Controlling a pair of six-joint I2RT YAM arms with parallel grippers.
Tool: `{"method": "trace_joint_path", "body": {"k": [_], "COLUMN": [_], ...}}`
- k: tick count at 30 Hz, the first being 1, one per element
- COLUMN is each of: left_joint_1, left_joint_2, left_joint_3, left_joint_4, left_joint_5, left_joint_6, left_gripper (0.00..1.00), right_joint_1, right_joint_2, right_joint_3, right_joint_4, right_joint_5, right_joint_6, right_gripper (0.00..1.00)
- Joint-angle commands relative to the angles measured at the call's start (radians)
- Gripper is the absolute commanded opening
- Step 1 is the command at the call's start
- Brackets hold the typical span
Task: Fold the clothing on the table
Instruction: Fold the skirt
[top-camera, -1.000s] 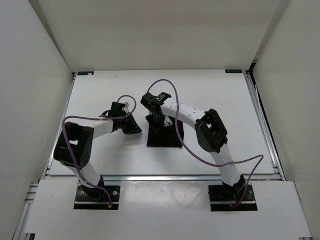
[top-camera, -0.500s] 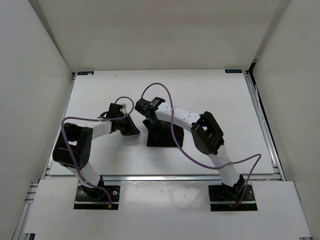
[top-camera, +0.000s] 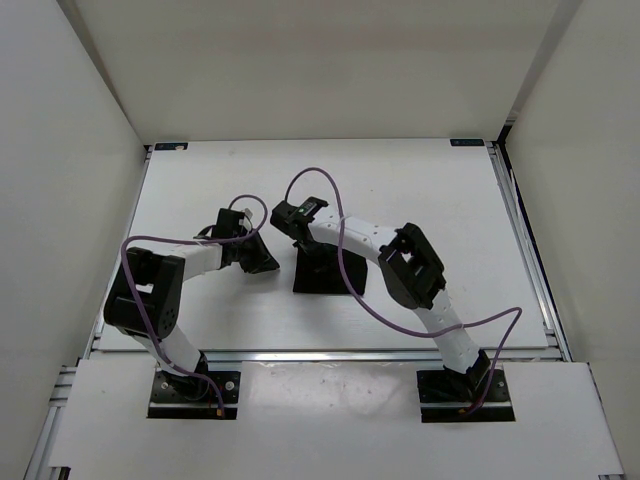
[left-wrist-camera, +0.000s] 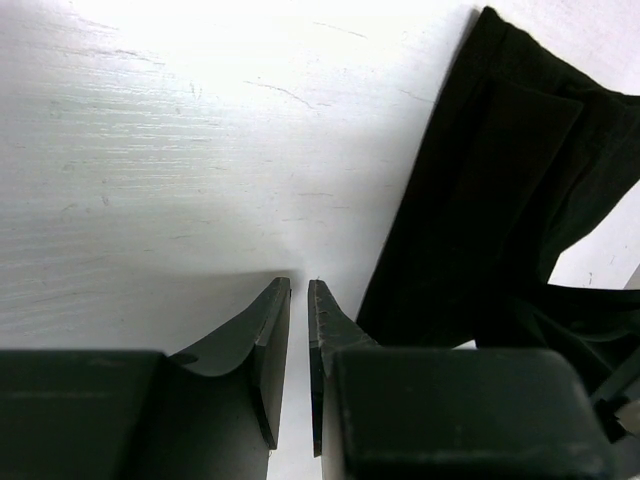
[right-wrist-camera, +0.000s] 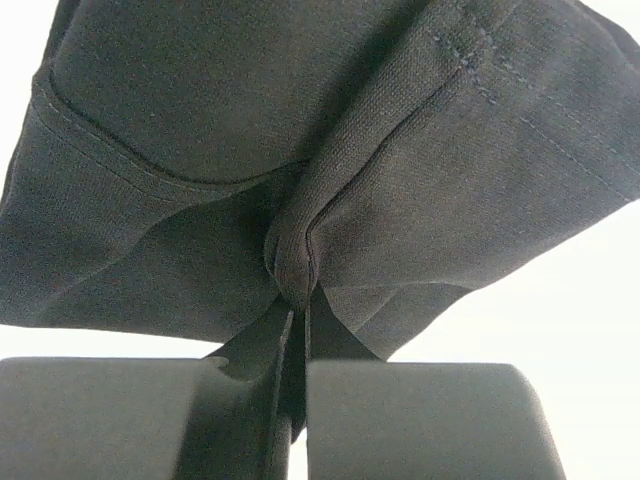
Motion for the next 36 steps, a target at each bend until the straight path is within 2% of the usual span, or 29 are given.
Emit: {"method": "trace_joint_path", "body": {"k": [1,11,25,36], "left_joint_1": [-0.015,-0.099,-0.143,-0.130], "left_joint_2": [-0.035,0.044,0.107,0.087], "left_joint_3": [-0.019,0.014,0.011,0.005], "left_joint_4": [0.038,0.136,0.185,0.179], "left_joint_5": [-0.014,-0.026,-0.023,-0.012], "left_joint_6": [-0.015,-0.095,-0.137,-0.133], "left_gripper": [0.24,0.24,0.23,0.24], "right_joint_1": [-0.006,-0.029,0.011,0.008], "right_joint_2": [-0.083,-0.194,-0.214,-0.125], "right_joint_3": [0.027,-0.017,-0.046,0.095], "right_joint_4": [-0.026,0.005,0.095,0.094], "right_joint_5": [0.038,-0.027,-0.142,-0.177], "right_joint_6": [0.019,0.045,0.032,0.009], "right_gripper": [0.00,0.00,0.00,0.00]}}
